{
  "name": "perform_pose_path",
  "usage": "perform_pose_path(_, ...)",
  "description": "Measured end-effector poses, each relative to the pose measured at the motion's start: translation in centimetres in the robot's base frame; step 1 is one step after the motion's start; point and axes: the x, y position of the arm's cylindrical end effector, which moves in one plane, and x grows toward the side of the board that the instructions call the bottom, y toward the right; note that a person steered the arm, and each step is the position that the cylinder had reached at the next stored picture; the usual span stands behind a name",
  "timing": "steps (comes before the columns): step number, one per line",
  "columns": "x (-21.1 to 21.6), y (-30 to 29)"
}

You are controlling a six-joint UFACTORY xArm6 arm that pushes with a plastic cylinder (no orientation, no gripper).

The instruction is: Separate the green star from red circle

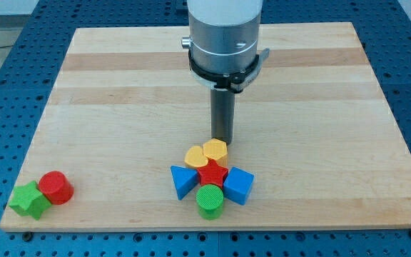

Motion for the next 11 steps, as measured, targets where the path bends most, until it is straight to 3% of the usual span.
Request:
perform_pose_path(3,-1.8,-8.8)
perform_pose_path(7,11.4,-18.4)
perform_pose_path(9,12.3,-23.8)
perform_pose_path(11,11.4,-24.9)
